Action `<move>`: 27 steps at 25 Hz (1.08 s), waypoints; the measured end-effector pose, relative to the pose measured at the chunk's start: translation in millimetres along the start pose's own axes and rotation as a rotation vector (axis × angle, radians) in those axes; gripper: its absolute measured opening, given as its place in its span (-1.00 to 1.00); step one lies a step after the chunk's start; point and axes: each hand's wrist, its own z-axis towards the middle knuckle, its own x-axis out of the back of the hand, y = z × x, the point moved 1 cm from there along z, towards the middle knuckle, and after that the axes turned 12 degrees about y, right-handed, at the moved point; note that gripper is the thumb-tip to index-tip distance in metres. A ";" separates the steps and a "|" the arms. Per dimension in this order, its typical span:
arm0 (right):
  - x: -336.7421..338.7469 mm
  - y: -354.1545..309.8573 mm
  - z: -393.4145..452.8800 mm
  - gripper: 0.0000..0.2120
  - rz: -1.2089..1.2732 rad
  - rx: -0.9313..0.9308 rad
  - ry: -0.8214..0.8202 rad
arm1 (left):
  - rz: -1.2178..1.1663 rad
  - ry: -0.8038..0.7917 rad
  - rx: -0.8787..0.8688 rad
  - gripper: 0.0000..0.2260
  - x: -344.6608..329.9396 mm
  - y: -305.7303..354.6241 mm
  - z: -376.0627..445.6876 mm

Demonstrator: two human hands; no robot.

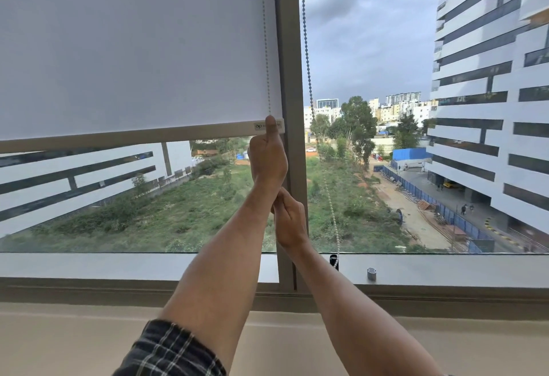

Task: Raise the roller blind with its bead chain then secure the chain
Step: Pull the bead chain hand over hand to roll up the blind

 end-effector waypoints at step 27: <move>-19.1 -62.8 52.9 -0.51 0.263 -0.159 -0.035 | 0.252 -0.148 0.141 -0.30 52.3 -110.5 -80.5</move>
